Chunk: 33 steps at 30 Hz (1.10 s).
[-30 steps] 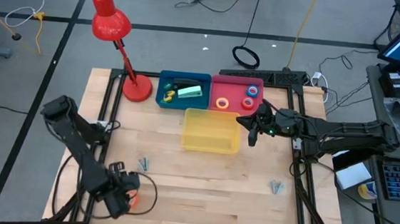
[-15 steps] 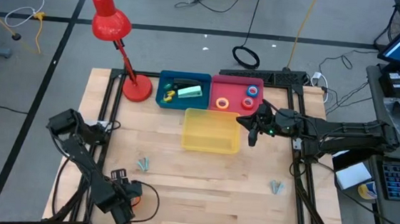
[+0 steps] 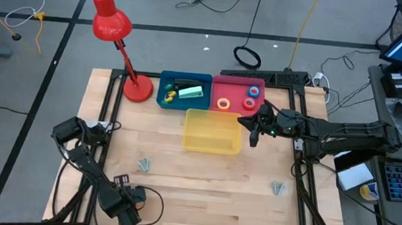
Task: Pick and place Stapler, Stapler remover, tape
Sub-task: Put the orange tape into the pink bin
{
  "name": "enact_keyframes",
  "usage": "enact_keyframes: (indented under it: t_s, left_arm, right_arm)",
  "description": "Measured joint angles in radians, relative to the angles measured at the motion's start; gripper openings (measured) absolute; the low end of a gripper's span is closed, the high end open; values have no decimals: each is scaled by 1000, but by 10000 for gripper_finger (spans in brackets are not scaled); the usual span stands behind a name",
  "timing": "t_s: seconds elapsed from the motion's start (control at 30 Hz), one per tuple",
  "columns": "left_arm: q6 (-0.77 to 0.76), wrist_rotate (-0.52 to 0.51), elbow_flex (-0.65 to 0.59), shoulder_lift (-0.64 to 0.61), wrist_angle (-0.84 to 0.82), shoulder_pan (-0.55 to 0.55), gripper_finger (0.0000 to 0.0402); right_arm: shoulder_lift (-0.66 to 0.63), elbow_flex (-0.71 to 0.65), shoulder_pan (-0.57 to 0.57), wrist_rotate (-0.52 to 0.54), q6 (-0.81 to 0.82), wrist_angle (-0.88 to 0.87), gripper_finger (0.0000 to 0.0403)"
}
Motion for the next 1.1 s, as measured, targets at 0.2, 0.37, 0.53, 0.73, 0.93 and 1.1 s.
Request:
enact_keyframes:
  t_s: [0.2,0.37,0.53,0.73,0.93,1.1]
  left_arm:
    - [65,29,-9,-50,-8,31,35]
    - [123,3,-7,-168,-24,106,36]
    - [133,-150,-6,-346,-79,202,36]
    - [159,-434,-6,-595,-56,347,36]
    - [255,-551,-6,-797,105,547,36]
    - [355,-452,-5,-845,315,737,36]
  right_arm:
    - [0,0,0,0,0,22,8]
    - [0,0,0,-4,-42,127,8]
    - [10,0,0,-85,-129,228,8]
    - [75,0,0,-222,-284,361,8]
    - [186,0,9,-313,-452,555,8]
    - [293,1,2,-302,-540,751,9]
